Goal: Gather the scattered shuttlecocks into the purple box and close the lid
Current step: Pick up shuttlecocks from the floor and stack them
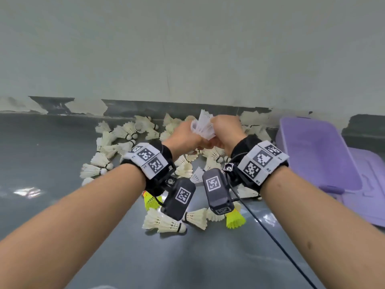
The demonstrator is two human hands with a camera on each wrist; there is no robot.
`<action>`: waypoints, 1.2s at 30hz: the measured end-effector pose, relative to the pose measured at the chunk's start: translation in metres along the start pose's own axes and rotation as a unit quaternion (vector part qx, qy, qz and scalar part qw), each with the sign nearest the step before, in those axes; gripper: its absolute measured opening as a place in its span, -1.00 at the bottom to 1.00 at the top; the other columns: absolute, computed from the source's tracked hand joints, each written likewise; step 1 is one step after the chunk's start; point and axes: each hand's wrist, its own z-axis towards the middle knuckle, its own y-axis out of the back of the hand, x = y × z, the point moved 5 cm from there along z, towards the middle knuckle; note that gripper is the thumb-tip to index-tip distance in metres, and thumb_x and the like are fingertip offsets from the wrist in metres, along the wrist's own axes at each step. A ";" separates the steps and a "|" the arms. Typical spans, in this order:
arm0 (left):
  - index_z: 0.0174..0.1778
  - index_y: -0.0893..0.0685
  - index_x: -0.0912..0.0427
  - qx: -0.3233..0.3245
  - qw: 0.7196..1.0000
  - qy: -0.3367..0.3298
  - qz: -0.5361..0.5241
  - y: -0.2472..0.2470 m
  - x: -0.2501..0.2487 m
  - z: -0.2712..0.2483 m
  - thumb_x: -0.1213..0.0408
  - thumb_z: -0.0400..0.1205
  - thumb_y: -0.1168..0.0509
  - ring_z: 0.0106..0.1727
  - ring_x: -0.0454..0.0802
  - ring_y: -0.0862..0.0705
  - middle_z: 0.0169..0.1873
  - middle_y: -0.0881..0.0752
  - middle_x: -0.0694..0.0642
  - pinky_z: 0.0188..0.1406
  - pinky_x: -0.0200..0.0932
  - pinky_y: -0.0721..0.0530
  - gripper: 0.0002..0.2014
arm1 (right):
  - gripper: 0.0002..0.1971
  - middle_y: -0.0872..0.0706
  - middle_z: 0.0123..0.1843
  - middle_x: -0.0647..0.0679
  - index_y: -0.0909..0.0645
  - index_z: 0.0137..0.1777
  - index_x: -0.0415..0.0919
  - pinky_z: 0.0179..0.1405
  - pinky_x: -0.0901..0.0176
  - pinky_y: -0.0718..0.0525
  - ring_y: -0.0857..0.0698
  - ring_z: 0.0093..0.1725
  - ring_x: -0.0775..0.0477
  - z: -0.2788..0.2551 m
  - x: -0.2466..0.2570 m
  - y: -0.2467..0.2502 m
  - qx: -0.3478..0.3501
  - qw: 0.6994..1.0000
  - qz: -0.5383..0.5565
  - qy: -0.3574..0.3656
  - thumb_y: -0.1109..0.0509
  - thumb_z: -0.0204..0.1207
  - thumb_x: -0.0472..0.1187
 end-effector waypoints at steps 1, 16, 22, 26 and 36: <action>-0.01 -0.66 0.25 0.006 1.000 -0.005 -0.020 -0.008 0.014 0.005 0.57 0.40 -0.48 -0.18 0.09 -0.67 -0.17 -0.76 0.24 -0.21 -0.02 -0.62 -0.70 | -0.62 -0.68 0.26 -0.17 -0.55 0.35 -0.33 0.14 0.16 -0.62 -0.69 0.22 -0.17 0.005 -0.010 -0.006 0.001 1.000 -0.007 -0.004 -0.38 0.53 -0.38; 0.12 -0.61 0.07 0.065 0.985 -0.004 -0.159 -0.075 0.138 0.042 0.33 0.43 -0.56 -0.06 -0.06 -0.74 -0.04 -0.77 0.00 -0.08 -0.24 -0.70 -0.62 | -0.46 -0.70 0.15 -0.32 -0.59 0.13 -0.34 0.32 -0.24 -0.54 -0.66 0.18 -0.32 0.031 -0.141 -0.052 -0.018 0.992 -0.064 -0.105 0.13 0.74 0.04; 0.08 -0.63 0.06 0.069 0.980 0.004 -0.187 -0.088 0.142 0.048 0.32 0.41 -0.58 0.02 -0.07 -0.74 -0.04 -0.77 -0.03 0.08 -0.16 -0.68 -0.62 | -0.62 -0.76 0.09 -0.18 -0.67 0.14 -0.29 -0.05 0.09 -0.55 -0.70 0.09 -0.20 0.025 -0.151 -0.016 -0.015 0.957 -0.278 -0.082 -0.13 0.65 -0.05; 0.18 -0.62 0.14 0.047 0.987 -0.023 -0.149 -0.057 0.117 0.066 0.29 0.41 -0.58 -0.06 -0.09 -0.73 0.02 -0.77 0.03 -0.12 -0.21 -0.69 -0.55 | -0.73 -0.72 0.17 -0.13 -0.68 0.16 -0.17 -0.02 0.22 -0.52 -0.64 0.15 -0.13 0.042 -0.147 -0.011 0.026 0.939 -0.337 -0.060 -0.23 0.57 -0.17; 0.43 -0.48 0.09 -0.039 0.999 -0.007 0.013 0.008 0.055 0.051 0.17 0.45 -0.55 -0.05 -0.15 -0.73 0.21 -0.68 -0.01 -0.26 -0.30 -0.73 -0.37 | -0.72 -0.69 -0.07 -0.25 -0.67 -0.04 -0.40 -0.39 0.19 -0.45 -0.62 -0.11 -0.19 0.081 -0.191 -0.045 0.150 0.914 -0.376 -0.036 -0.22 0.54 -0.20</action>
